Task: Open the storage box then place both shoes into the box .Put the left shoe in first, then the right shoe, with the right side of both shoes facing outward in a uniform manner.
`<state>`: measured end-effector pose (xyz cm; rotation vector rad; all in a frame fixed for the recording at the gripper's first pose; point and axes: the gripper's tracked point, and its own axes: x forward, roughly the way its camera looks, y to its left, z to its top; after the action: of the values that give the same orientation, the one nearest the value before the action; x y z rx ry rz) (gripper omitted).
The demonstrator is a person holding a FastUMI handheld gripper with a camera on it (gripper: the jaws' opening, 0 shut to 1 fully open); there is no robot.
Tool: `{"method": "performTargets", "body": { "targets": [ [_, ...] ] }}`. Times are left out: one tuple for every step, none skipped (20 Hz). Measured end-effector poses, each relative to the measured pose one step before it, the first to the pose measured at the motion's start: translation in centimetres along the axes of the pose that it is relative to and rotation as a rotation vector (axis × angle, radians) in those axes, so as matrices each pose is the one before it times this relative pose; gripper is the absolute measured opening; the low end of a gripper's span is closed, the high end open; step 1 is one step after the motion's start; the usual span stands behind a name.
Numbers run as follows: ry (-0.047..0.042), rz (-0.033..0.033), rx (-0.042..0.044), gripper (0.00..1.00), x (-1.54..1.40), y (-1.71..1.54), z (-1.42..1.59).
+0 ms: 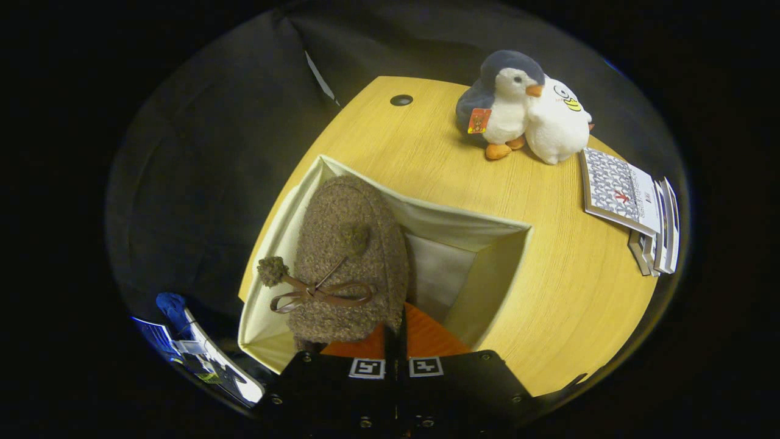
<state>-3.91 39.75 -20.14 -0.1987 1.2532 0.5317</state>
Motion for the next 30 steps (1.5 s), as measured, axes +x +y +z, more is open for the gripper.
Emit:
{"method": "performTargets", "body": {
  "targets": [
    [0.0181, -0.01814, -0.01, 0.01, 0.92, 0.219, -0.398],
    [0.01526, -0.01044, -0.00314, 0.0, 0.759, 0.495, -0.407],
    [0.00972, -0.01024, -0.00014, 0.01, 0.553, 0.263, -0.17],
    [-0.00618, -0.01583, -0.00847, 0.01, 0.326, -0.045, 0.243],
    [-0.01089, -0.00747, -0.01097, 0.01, 0.049, -0.054, 0.362],
    [-0.00897, 0.00174, -0.00695, 0.03, 0.075, 0.258, 0.223],
    [-0.00325, 0.01459, -0.00321, 0.08, -0.385, 0.241, 0.017],
    [-0.00697, 0.00247, -0.00033, 0.14, -0.663, -0.135, -0.074],
    [-0.02381, 0.01473, 0.00586, 0.23, -1.243, 0.059, 0.327],
    [-0.02601, 0.00805, 0.00185, 0.29, -1.006, -0.239, -0.021],
    [-0.0344, 0.01049, -0.00676, 0.44, -1.717, -0.252, 0.101],
    [-0.04368, 0.01942, 0.00173, 0.59, -1.697, -0.206, 0.169],
    [-0.05245, 0.02076, 0.01542, 0.81, -2.007, -0.313, 0.234],
    [-0.06761, 0.00844, 0.02382, 0.88, -2.101, -0.704, 0.512],
    [-0.0728, -0.00828, 0.02595, 0.96, -2.077, -1.084, 0.672],
    [-0.08421, -0.00596, 0.02036, 0.96, -2.178, -1.278, 0.919],
    [-0.08879, -0.0213, 0.01483, 0.96, -2.069, -1.4, 1.055],
    [-0.09203, -0.02594, 0.01321, 0.96, -2.255, -1.764, 1.234],
    [-0.09145, -0.02261, 0.00983, 0.96, -2.259, -1.675, 1.401],
    [-0.09427, -0.02853, 0.00715, 0.96, -1.778, -1.664, 1.553],
    [-0.09683, -0.03074, -0.00034, 0.96, -1.946, -1.819, 1.878],
    [-0.09985, -0.03549, -0.00944, 0.96, -1.9, -1.803, 1.986],
    [-0.0938, -0.04098, -0.0185, 0.96, -1.662, -1.956, 2.208],
    [-0.07931, -0.04239, -0.02402, 0.95, -1.649, -1.979, 2.138],
    [-0.06197, -0.03371, -0.01745, 0.95, -1.347, -1.856, 2.329],
    [-0.04539, -0.01879, -0.00585, 0.95, -1.313, -1.202, 1.964],
    [-0.01939, -0.0124, -0.00676, 0.95, -1.008, -0.902, 1.719],
    [-0.01521, -0.01342, 0.00474, 0.95, -0.823, -1.019, 0.926],
    [-0.01376, -0.01307, 0.01579, 0.96, -0.729, -0.81, 0.72],
    [-0.01204, -0.00919, 0.01817, 0.95, -0.627, -0.684, 0.237]
  ]
}}
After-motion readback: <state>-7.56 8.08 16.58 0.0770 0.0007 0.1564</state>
